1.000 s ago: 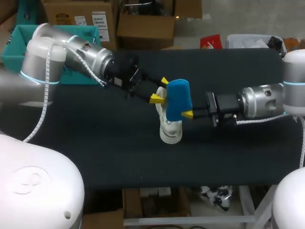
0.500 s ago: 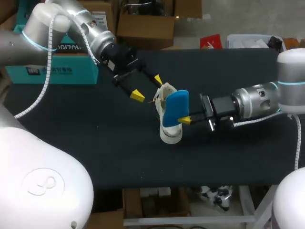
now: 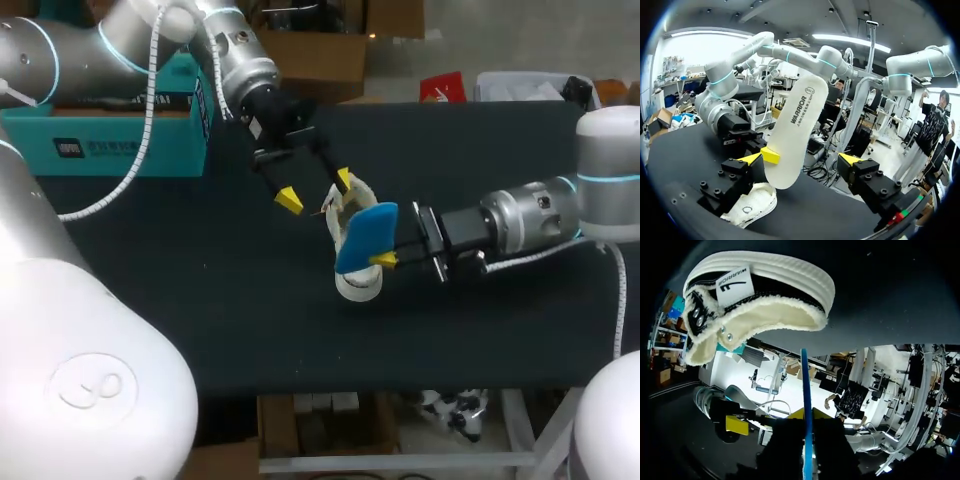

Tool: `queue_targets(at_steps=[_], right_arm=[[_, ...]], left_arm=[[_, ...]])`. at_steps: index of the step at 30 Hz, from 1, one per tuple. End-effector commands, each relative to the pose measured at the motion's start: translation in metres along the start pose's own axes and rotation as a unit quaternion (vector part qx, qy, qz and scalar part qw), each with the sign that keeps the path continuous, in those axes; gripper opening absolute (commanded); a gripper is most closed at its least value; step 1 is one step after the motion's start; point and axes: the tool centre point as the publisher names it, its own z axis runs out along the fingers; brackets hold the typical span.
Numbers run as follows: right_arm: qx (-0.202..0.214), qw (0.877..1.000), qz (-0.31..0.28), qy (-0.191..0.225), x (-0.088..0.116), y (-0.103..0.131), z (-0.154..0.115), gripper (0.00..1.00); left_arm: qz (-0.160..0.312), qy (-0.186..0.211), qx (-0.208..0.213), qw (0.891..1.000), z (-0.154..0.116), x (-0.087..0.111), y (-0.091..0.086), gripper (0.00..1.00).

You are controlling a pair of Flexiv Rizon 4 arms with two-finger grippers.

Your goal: Open the shoe tongue, take the insole out of the shoe, put the insole back into the shoe, and pack the shoe into the shoebox

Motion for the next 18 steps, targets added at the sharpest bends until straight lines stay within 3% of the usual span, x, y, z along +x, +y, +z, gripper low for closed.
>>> queue_targets(at_steps=[1, 18], right_arm=[[0.004, 1.0, -0.003, -0.002, 0.0, 0.001, -0.005, 0.0], [0.012, 1.0, -0.006, -0.005, -0.016, -0.019, -0.007, 0.0]], left_arm=[[0.003, 0.076, 0.01, 0.997, -0.004, -0.005, 0.007, 1.0], [0.013, 0.062, 0.011, 0.998, -0.009, -0.007, 0.011, 1.0]])
